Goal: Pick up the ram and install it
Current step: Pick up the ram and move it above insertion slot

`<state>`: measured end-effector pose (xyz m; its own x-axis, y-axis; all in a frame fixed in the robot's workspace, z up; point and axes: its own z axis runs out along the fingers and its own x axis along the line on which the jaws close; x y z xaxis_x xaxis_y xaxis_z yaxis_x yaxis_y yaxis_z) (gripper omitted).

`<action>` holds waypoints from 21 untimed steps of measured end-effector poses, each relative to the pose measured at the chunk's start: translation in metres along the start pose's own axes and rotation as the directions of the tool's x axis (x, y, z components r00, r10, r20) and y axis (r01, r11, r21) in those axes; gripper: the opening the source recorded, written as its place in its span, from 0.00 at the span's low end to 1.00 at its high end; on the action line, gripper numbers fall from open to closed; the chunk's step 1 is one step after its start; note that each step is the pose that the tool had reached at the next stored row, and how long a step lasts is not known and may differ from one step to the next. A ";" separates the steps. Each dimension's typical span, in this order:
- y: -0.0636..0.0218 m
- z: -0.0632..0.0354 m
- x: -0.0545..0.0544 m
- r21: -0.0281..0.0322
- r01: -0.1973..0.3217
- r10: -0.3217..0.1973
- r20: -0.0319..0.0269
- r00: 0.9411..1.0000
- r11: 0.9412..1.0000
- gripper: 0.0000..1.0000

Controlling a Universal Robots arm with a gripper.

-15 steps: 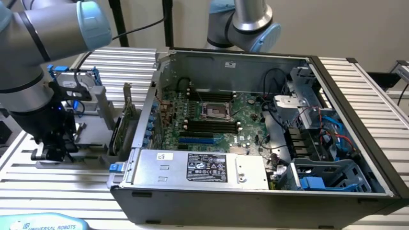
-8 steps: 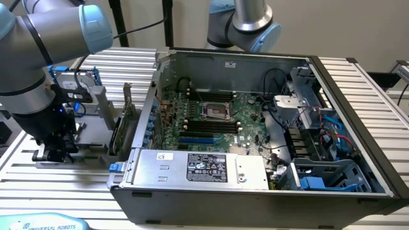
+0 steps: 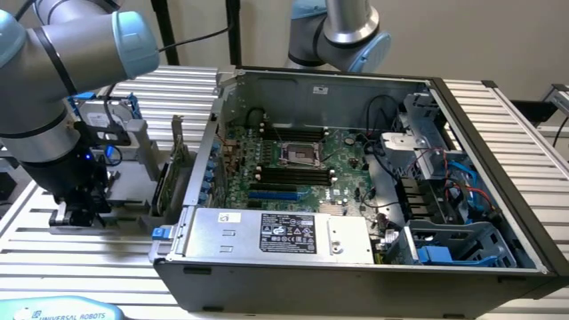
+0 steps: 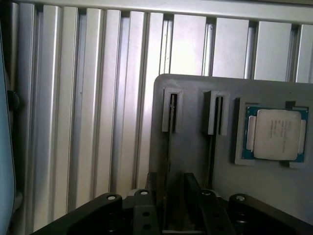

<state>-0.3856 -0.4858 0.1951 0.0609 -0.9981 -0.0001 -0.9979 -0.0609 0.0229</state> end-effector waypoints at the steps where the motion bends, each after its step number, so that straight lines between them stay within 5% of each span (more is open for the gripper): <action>1: -0.0003 0.0002 0.000 -0.002 0.000 0.000 0.000 1.000 1.000 0.36; 5: -0.0010 0.0006 0.000 -0.008 0.000 0.000 0.001 1.000 1.000 0.36; 8: -0.0014 0.0004 0.000 -0.009 0.000 0.000 0.000 1.000 1.000 0.27; 13: -0.0016 0.0005 0.000 -0.009 0.000 0.000 0.001 1.000 1.000 0.27; 21: -0.0017 0.0005 0.000 -0.009 0.000 0.000 0.001 1.000 1.000 0.13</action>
<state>-0.3839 -0.4858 0.1945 0.0609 -0.9981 -0.0008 -0.9976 -0.0609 0.0318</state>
